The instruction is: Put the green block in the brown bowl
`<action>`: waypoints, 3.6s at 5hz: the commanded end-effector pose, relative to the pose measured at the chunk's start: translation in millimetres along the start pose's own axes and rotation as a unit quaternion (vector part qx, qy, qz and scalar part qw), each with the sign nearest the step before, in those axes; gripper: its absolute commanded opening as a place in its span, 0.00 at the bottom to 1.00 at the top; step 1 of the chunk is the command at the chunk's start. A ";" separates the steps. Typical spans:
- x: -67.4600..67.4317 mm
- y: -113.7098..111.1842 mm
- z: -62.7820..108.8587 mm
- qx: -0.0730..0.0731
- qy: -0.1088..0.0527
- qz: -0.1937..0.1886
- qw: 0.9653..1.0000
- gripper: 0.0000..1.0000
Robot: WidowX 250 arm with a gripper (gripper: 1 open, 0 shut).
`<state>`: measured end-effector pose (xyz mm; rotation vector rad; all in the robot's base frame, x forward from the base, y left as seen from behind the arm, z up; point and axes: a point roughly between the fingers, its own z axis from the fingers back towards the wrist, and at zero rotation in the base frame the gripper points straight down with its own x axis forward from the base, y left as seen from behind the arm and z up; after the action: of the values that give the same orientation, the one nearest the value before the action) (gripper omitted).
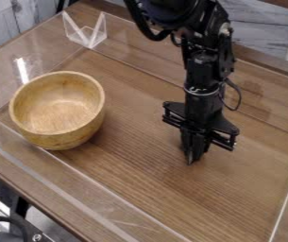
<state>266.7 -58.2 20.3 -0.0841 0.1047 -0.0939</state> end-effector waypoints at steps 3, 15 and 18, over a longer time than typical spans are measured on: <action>-14.3 -1.2 30.1 -0.021 0.040 0.014 0.999 0.00; 22.6 28.0 153.9 -0.042 -0.065 0.035 0.996 1.00; 38.3 19.3 105.4 -0.033 -0.091 0.019 0.995 1.00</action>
<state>313.2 -32.5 105.7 -0.1573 -0.0249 -0.0294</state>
